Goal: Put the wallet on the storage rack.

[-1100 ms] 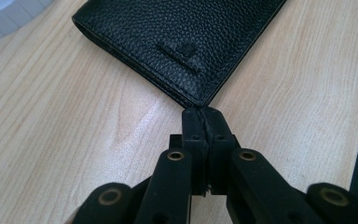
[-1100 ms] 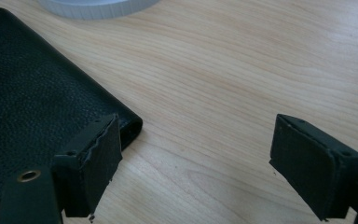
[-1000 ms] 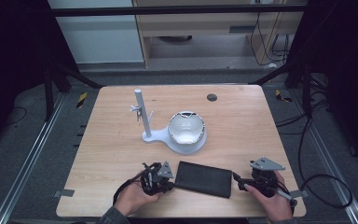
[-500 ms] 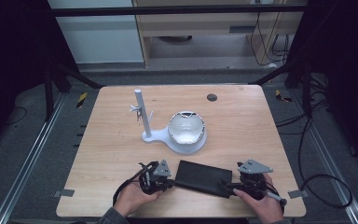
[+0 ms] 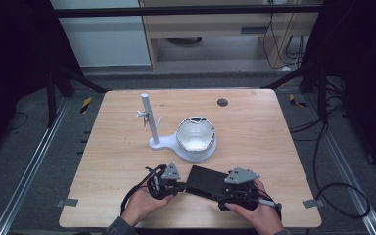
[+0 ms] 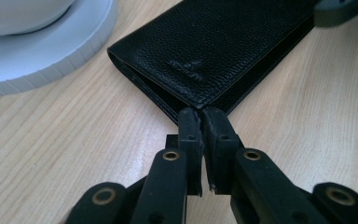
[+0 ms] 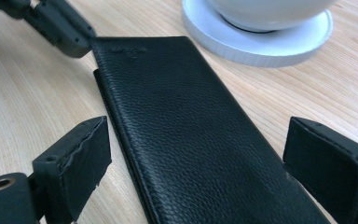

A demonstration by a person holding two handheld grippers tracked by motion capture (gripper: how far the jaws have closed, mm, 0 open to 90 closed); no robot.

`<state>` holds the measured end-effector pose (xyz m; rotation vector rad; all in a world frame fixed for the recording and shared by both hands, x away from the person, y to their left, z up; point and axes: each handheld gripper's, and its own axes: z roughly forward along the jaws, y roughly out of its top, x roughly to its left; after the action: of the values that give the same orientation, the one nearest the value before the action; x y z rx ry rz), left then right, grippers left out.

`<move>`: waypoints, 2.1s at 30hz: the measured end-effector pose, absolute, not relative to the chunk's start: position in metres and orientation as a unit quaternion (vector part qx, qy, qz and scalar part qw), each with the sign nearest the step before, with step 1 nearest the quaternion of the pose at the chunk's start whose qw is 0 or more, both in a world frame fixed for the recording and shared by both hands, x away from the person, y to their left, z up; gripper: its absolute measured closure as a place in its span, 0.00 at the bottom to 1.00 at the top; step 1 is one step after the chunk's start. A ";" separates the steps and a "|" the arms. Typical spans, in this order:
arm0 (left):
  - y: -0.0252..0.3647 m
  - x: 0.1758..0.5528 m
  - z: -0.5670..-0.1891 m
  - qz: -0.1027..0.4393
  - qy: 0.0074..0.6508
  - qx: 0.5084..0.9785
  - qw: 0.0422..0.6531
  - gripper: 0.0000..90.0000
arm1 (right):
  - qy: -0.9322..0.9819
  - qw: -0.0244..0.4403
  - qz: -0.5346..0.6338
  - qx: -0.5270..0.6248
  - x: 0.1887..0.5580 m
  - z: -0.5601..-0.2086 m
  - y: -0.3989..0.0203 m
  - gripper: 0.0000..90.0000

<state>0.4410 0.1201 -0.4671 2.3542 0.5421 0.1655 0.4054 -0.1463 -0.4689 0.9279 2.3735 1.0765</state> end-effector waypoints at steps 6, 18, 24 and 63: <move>0.116 0.447 -0.459 0.067 0.208 0.908 0.357 0.95 | 0.859 0.186 0.358 0.317 0.409 -0.468 -0.137 0.10; 0.102 0.460 -0.458 0.065 0.214 0.911 0.346 0.95 | 0.873 0.193 0.330 0.302 0.420 -0.460 -0.130 0.18; 0.100 0.463 -0.458 0.063 0.215 0.911 0.347 0.95 | 0.879 0.191 0.317 0.300 0.423 -0.460 -0.129 0.20; 0.097 0.468 -0.449 0.060 0.221 0.907 0.355 0.96 | 0.897 0.209 0.257 0.292 0.429 -0.468 -0.116 0.28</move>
<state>0.4684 0.0966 -0.4485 2.3429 0.5699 0.1547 0.4295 -0.1157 -0.4685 0.8111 2.4958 0.7144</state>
